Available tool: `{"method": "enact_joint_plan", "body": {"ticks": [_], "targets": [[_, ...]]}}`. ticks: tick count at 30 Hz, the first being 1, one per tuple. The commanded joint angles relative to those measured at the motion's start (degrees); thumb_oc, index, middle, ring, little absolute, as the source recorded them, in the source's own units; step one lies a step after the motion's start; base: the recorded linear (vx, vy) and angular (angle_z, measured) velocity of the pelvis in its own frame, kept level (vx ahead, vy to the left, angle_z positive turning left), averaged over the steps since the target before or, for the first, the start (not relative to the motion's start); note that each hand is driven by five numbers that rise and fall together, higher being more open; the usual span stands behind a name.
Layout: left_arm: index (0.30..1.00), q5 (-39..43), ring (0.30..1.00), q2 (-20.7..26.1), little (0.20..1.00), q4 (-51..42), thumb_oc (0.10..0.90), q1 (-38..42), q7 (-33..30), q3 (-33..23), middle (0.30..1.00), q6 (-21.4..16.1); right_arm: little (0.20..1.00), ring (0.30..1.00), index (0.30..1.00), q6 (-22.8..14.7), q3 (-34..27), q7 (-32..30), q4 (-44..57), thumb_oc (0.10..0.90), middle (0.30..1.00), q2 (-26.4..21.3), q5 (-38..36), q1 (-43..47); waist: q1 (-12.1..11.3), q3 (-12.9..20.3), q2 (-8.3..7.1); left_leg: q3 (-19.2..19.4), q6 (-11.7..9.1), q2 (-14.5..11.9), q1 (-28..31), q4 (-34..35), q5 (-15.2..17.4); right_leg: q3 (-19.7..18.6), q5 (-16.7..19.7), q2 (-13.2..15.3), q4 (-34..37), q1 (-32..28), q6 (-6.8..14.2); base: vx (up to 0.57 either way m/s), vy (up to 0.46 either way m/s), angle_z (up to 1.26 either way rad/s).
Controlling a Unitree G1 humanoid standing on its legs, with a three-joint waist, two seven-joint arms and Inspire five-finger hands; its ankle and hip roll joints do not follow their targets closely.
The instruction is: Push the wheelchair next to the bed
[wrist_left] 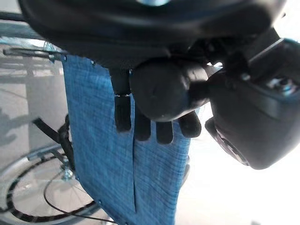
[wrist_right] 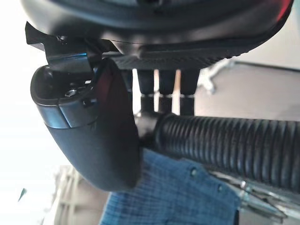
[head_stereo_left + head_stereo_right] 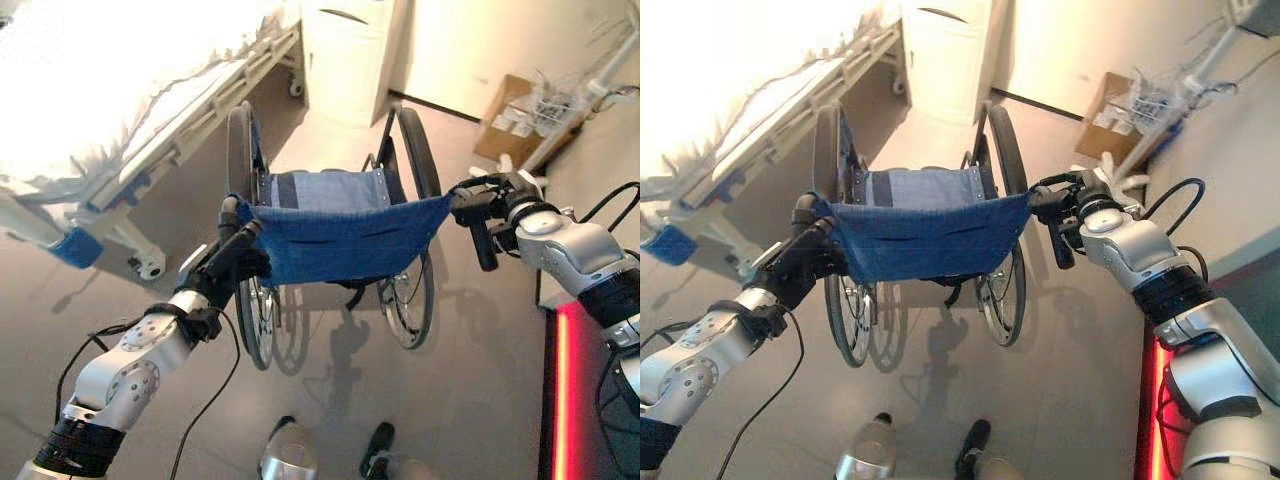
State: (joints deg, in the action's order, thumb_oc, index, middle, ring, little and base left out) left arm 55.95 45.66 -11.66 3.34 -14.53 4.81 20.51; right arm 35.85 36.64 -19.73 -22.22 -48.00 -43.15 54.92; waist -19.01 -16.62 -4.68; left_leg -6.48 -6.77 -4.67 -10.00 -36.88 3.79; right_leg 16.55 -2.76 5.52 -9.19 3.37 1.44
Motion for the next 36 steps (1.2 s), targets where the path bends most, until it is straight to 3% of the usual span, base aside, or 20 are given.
{"method": "enact_joint_plan", "body": {"ticks": [1,2,3,4,6,9,12,14,19,20,23,25,27,28,31,33,36], "targets": [[0.3,-0.3,0.3,-2.5,0.3,-7.8,0.4,4.9,-1.8,-1.4,0.3,-4.7,0.3,0.3,0.3,-3.9,2.8,9.8,17.3,0.4,0.3,6.0,-6.2,3.6,4.1,1.5,-3.37,4.9,4.7,5.1,-4.4,-6.4,-5.8,2.3,4.6,0.3,5.8,-5.4,2.2,0.11,-0.064,0.27],[0.3,-0.3,0.3,-2.5,0.3,-7.8,0.4,4.8,-1.8,-1.4,0.3,-4.6,0.3,0.3,0.3,-3.9,2.8,9.8,17.4,0.4,0.3,6.0,-6.2,3.5,4.1,1.4,-3.35,4.9,4.8,5.1,-4.3,-6.4,-5.7,2.3,4.5,0.3,5.8,-5.5,2.2,0.22,-0.069,0.46],[0.3,-0.5,0.3,-2.1,0.3,-7.5,0.4,4.0,-0.9,-2.9,0.3,-5.1,0.3,0.3,0.3,-3.1,2.4,9.3,17.9,0.4,0.3,7.1,-4.7,3.0,3.1,1.2,-2.24,6.1,5.1,6.9,-3.9,1.2,-5.4,2.0,3.4,-1.2,5.6,-7.0,2.3,0.25,-0.049,0.42],[0.3,-1.8,0.3,-1.7,0.3,-7.1,0.4,3.5,-0.5,-4.0,0.3,-5.5,0.3,0.3,0.3,-3.0,2.4,8.7,17.5,0.4,0.3,8.1,-4.3,3.0,2.7,1.3,-1.6,8.0,4.8,5.6,-3.0,8.1,-6.9,2.5,2.3,-2.4,5.8,-8.2,2.0,0.36,-0.063,0.41],[0.3,-5.6,0.3,-0.4,0.3,-5.8,0.4,3.9,0.2,-5.1,0.3,-5.6,0.3,0.3,0.3,-3.6,2.0,7.8,15.6,0.4,0.3,9.1,-4.7,3.1,2.0,1.7,-0.17,10.1,2.7,2.0,-2.5,21.2,-12.1,4.2,0.2,-4.8,6.3,-10.9,1.2,0.37,-0.011,0.13],[0.3,-8.4,0.3,1.6,0.3,-4.3,0.4,4.6,1.5,-6.7,0.3,-3.7,0.3,0.3,0.3,-4.0,1.3,6.2,15.1,0.4,0.3,8.4,-7.6,2.2,0.8,2.0,0.93,8.5,0.2,0.4,-3.3,32.8,-19.1,3.6,-2.8,-7.4,6.7,-14.8,0.5,0.41,0.022,0.09],[0.3,-8.9,0.3,3.7,0.3,-2.2,0.4,5.8,2.5,-7.7,0.3,-2.6,0.3,0.3,0.3,-3.7,1.2,6.3,16.0,0.4,0.3,7.4,-8.2,1.0,1.0,2.0,1.57,7.5,-0.8,-1.0,-3.5,35.7,-21.3,2.7,-4.7,-8.1,5.6,-15.9,0.0,0.36,0.076,0.0],[0.3,-7.4,0.3,6.5,0.3,0.5,0.4,7.8,3.1,-8.9,0.3,-1.1,0.3,0.3,0.3,-3.4,1.2,6.7,16.9,0.4,0.3,6.5,-8.2,-0.1,1.8,2.4,1.86,7.9,-0.4,-1.5,-3.1,34.5,-19.3,2.3,-6.1,-7.2,3.9,-16.3,0.4,0.36,0.197,-0.13],[0.3,-2.9,0.3,12.7,0.3,10.0,0.4,14.9,6.3,-7.1,0.3,-1.7,0.3,0.3,0.3,-2.8,0.1,5.6,18.4,0.4,0.3,4.6,-8.3,-2.3,2.5,3.9,1.37,9.4,2.5,1.8,-3.8,28.0,-11.0,2.4,-9.3,-3.3,-1.3,-17.9,3.0,0.34,0.237,-0.23],[0.3,-2.2,0.3,13.7,0.3,12.0,0.4,16.8,7.3,-6.3,0.3,-2.0,0.3,0.3,0.3,-2.8,-0.3,5.1,18.7,0.4,0.3,4.1,-8.5,-3.0,2.6,4.2,1.17,9.3,3.1,2.7,-3.7,27.8,-10.3,2.4,-8.7,-2.6,-2.6,-17.7,3.9,0.3,0.229,-0.06],[0.3,-2.2,0.3,15.7,0.3,17.2,0.4,22.6,10.8,-3.5,0.3,-2.6,0.3,0.3,0.3,-2.6,-2.6,3.0,21.0,0.4,0.3,2.8,-9.8,-5.3,3.7,4.6,0.84,7.8,6.2,6.1,-2.9,27.6,-8.3,-0.3,-2.6,-0.7,-13.0,-14.8,7.2,0.28,0.225,0.11],[0.3,-2.2,0.3,16.3,0.3,18.0,0.4,23.9,11.3,-2.8,0.3,-2.7,0.3,0.3,0.3,-2.6,-3.1,2.6,21.6,0.4,0.3,2.7,-10.2,-5.7,3.8,4.8,0.81,7.5,6.8,6.8,-2.6,27.8,-8.0,-0.7,-0.9,-0.3,-15.2,-14.1,7.6,0.15,0.138,0.25],[0.3,-2.0,0.3,17.4,0.3,21.2,0.4,28.1,12.3,-0.7,0.3,-2.6,0.3,0.3,0.3,-2.3,-3.9,3.2,22.5,0.4,0.3,3.0,-9.9,-6.1,4.1,5.3,1.16,7.4,8.3,8.3,-1.3,28.5,-6.8,-0.7,3.8,1.9,-21.6,-11.8,8.3,0.22,0.198,0.1],[0.3,-1.9,0.3,17.5,0.3,21.9,0.4,28.7,12.4,-0.5,0.3,-2.6,0.3,0.3,0.3,-2.2,-3.7,3.4,22.5,0.4,0.3,3.3,-9.6,-5.9,4.3,5.3,1.45,7.6,8.5,8.4,-0.7,28.5,-6.4,-0.6,4.3,2.6,-22.0,-10.9,8.1,0.17,0.143,-0.09],[0.3,-1.1,0.3,17.3,0.3,23.5,0.4,30.3,11.4,0.3,0.3,-3.3,0.3,0.3,0.3,-1.8,-3.3,4.4,23.9,0.4,0.3,3.8,-7.9,-5.4,5.7,4.4,2.74,8.4,8.6,8.0,0.4,28.4,-5.6,-0.9,0.4,1.0,-18.3,-6.4,6.6,0.11,0.046,-0.26],[0.3,-0.6,0.3,17.1,0.3,23.5,0.4,30.4,10.7,-0.1,0.3,-3.7,0.3,0.3,0.3,-1.0,-3.7,4.9,25.2,0.4,0.3,3.8,-6.8,-5.3,6.4,3.1,3.16,8.3,8.0,8.1,1.2,27.9,-5.1,1.0,-1.6,0.8,-11.6,-4.4,5.4,0.1,-0.009,-0.32],[0.3,0.0,0.3,16.7,0.3,23.4,0.4,30.2,9.6,-0.3,0.3,-6.0,0.3,0.3,0.3,-1.9,-2.9,4.6,24.7,0.4,0.3,3.4,-6.9,-3.0,8.5,0.5,3.11,7.3,7.7,8.4,2.6,26.8,-3.7,-1.8,0.5,-0.2,-1.2,-1.0,4.8,0.01,-0.09,0.02]]}}
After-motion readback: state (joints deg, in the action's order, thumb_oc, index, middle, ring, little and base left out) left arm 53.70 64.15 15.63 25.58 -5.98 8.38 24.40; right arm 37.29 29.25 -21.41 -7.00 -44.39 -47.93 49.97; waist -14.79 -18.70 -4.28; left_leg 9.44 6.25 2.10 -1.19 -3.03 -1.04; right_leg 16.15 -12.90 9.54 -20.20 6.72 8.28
